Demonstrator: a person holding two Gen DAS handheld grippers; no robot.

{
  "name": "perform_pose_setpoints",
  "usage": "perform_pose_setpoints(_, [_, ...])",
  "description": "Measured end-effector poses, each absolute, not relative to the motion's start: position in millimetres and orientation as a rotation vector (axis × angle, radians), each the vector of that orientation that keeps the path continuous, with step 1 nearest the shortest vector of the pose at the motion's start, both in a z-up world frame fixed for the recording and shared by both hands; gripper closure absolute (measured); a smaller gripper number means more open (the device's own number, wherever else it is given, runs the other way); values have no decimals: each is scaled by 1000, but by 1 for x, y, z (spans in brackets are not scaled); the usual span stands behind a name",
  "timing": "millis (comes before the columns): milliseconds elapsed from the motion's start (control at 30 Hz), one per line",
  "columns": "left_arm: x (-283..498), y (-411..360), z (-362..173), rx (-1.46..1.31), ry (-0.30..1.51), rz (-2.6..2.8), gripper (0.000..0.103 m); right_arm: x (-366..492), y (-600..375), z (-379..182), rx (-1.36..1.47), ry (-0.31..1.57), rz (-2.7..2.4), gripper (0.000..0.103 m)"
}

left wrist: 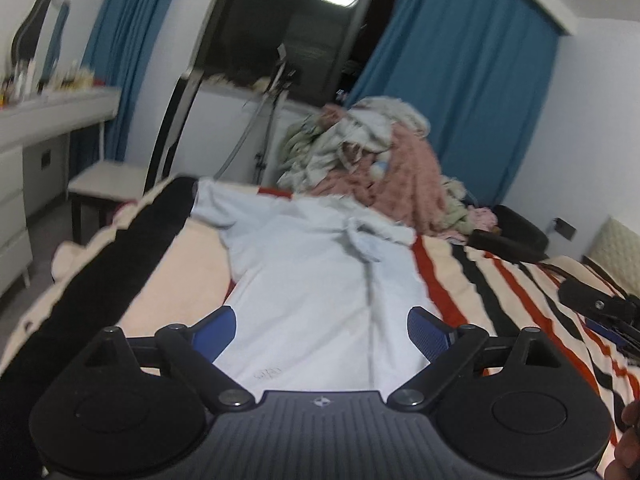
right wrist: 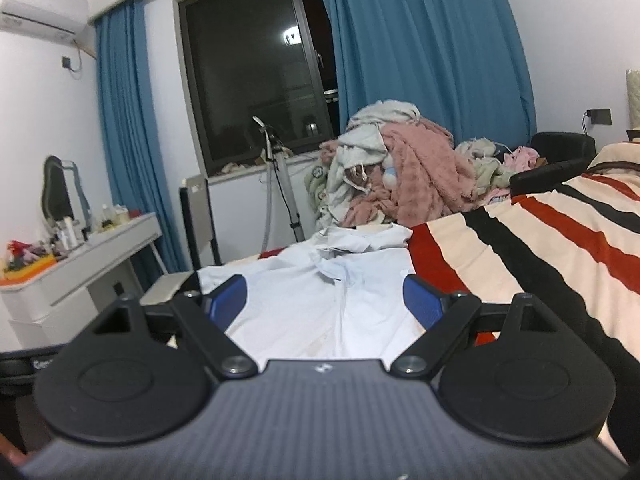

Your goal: Fold clothes

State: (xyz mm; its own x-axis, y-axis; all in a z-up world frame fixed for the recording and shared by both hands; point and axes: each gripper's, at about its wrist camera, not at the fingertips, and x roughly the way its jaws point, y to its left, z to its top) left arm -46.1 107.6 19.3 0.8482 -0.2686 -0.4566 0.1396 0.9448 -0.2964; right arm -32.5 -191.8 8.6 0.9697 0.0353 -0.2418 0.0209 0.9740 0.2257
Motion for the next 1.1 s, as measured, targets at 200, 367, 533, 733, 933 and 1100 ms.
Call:
perform_pose_setpoints(200, [99,142,-28,-444,663,-151,9,44,-209,-34,221,288,-17,17])
perform_pose_setpoints(367, [217,178,-81,-585,674,8,15,64,-229,-92,282,319,-31,17])
perform_pose_setpoints(533, [280,193,-105,-605,551,27,15,91,-230,-129,234,414,-52,17])
perform_pose_setpoints(733, [357,211,-134,-627,403,49,23,121,-226,-159,260,505,-22,17])
perform_pose_setpoints(933, [422,199,-148,-433,468,195,62,128,-225,-163,259,511,-29,17])
perform_pose_setpoints(1100, [424,159,-115,-190,452,206,96,122,-221,-155,257,489,-15,17])
